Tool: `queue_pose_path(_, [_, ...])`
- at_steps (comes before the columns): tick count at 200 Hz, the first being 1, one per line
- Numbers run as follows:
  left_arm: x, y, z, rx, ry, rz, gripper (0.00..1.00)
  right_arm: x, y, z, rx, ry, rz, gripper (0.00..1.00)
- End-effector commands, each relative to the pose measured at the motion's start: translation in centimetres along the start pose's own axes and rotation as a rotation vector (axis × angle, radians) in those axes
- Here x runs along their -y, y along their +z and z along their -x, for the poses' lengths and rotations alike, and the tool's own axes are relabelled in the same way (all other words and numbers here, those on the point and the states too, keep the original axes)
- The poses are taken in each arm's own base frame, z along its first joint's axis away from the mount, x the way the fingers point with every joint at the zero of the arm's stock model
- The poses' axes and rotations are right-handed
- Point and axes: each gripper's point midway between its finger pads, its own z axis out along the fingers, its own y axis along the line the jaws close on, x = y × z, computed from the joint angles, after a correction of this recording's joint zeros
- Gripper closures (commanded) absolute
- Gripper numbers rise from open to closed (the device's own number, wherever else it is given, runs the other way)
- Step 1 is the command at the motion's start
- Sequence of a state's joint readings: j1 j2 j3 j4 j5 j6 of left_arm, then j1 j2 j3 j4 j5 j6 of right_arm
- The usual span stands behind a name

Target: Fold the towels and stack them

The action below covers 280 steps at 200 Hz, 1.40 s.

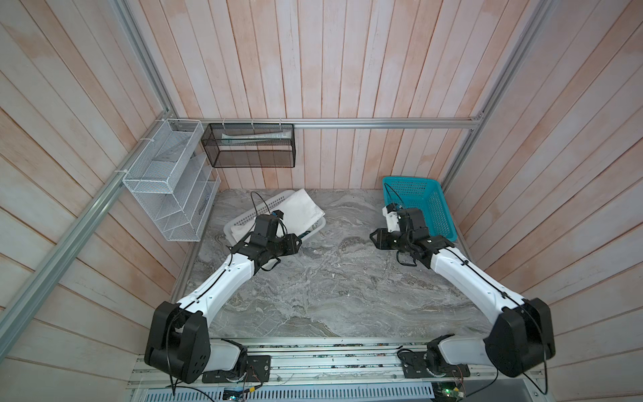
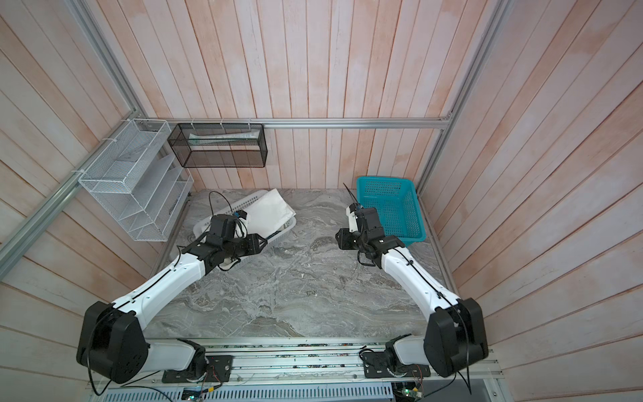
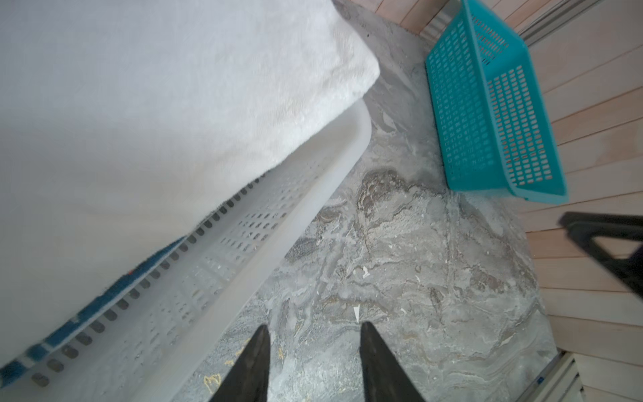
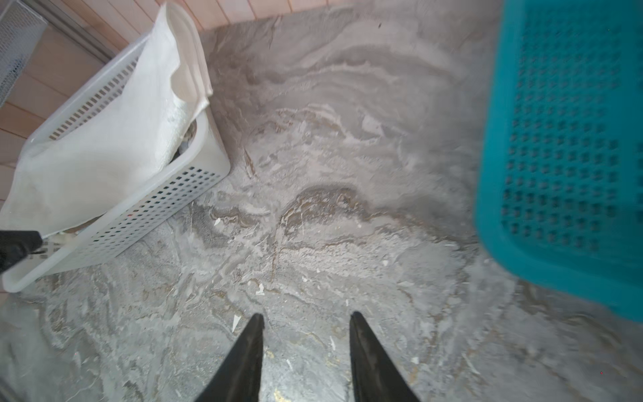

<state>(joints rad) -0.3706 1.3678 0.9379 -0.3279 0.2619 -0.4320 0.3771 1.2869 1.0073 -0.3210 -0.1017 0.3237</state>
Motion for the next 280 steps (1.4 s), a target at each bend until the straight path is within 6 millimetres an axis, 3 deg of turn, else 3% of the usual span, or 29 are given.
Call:
queue_pose_path(1, [1.9,-0.5,-0.4,0.087,0.084,-0.07,0.56,3.5,-3.1,0.8,0.161,-0.007,-0.185,0.51])
queue_pose_path(25, [0.0,-0.5,-3.9,0.111,0.113,-0.045,0.57,6.0,-6.1,0.2,0.321,-0.005,-0.272,0.31])
queue_pose_path(45, [-1.8,-1.4,-5.1,0.176,0.109,-0.003,0.56,8.5,-7.8,-1.1,0.417,0.01,-0.355,0.17])
queue_pose_path(63, [-3.6,-2.0,-5.5,0.232,0.093,0.063,0.47,11.2,-8.8,-2.9,0.471,0.051,-0.457,0.08])
queue_pose_path(84, [-6.4,-2.2,-5.5,0.304,0.078,0.163,0.3,14.0,-9.4,-5.1,0.523,0.088,-0.562,0.02])
queue_pose_path(117, [-10.1,-3.6,-3.6,0.489,0.043,0.293,0.0,15.3,-9.2,-7.7,0.621,-0.002,-0.583,0.02])
queue_pose_path(158, [-14.2,-4.9,-0.4,0.597,-0.128,0.275,0.0,17.8,-9.5,-8.8,0.707,0.023,-0.617,0.02])
queue_pose_path(207, [-17.2,-4.0,3.3,0.587,-0.233,0.228,0.0,18.8,-8.4,-7.3,0.69,0.021,-0.586,0.02])
queue_pose_path(226, [-17.5,-3.9,5.1,0.57,-0.199,0.214,0.0,18.8,-7.4,-6.4,0.672,-0.009,-0.578,0.02])
queue_pose_path(250, [-18.0,-4.2,6.8,0.52,-0.03,0.299,0.0,19.3,-6.9,-5.5,0.698,0.012,-0.561,0.02])
queue_pose_path(280, [-19.9,-4.6,6.1,0.528,0.044,0.379,0.0,20.3,-7.2,-4.7,0.746,0.04,-0.558,0.02])
